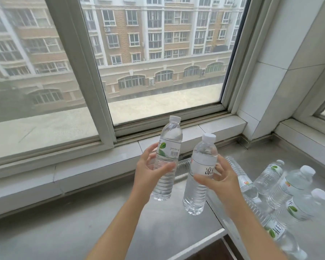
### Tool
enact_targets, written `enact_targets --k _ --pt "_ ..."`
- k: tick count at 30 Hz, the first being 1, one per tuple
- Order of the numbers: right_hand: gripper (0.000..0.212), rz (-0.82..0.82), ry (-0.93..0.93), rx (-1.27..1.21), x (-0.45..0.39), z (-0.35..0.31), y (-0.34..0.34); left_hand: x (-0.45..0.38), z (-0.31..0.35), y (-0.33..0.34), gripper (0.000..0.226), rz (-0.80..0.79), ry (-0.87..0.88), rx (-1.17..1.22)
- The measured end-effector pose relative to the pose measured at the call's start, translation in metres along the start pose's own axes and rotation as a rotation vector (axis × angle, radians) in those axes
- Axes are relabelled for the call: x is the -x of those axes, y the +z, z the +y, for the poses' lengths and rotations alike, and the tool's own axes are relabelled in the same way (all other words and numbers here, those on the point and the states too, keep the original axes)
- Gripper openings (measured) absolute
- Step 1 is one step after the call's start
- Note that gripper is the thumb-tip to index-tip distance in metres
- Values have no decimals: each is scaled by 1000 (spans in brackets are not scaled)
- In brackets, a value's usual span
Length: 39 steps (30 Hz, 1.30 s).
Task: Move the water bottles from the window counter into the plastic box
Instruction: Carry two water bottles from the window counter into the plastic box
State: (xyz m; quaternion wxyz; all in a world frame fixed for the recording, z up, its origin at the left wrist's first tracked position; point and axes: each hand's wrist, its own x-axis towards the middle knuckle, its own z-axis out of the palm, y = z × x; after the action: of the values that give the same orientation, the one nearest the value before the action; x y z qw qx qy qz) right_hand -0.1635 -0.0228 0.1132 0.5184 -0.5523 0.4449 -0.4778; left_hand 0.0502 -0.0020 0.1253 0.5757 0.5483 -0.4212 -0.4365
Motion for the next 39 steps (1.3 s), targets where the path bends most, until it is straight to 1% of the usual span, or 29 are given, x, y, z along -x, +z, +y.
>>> enact_targets --k 2,5,12,13,17,20,22,24,26,28,33,39 --pt "80 -24 -12 -21 8 -9 6 17 11 -10 70 28 38 20" --pt "85 -88 -32 -13 17 -18 10 48 23 -20 70 119 83 46" --pt "95 -368 -38 -18 37 -39 18 135 31 -21 76 426 138 111" --pt "96 -401 -41 -17 42 -42 22 150 31 -21 75 469 146 109" --pt "87 -579 -29 -19 72 -46 41 217 30 -26 70 653 150 52" --pt "86 -709 0 -36 104 -50 68 274 27 -39 73 792 138 28" --pt "85 -804 13 -51 129 -52 90 312 25 -51 72 902 134 17" --pt "88 -906 20 -57 157 -53 114 350 22 -64 70 1016 137 20" --pt "93 -997 32 -57 188 -52 138 390 21 -76 73 1121 142 28" --pt "91 -1075 36 -64 221 -52 163 431 22 -88 79 1221 152 31" --pt "94 -1271 48 -80 318 -60 228 539 26 -124 80 1405 176 25" --pt "83 -1503 30 -77 452 -68 301 681 29 -162 79 1641 202 8"
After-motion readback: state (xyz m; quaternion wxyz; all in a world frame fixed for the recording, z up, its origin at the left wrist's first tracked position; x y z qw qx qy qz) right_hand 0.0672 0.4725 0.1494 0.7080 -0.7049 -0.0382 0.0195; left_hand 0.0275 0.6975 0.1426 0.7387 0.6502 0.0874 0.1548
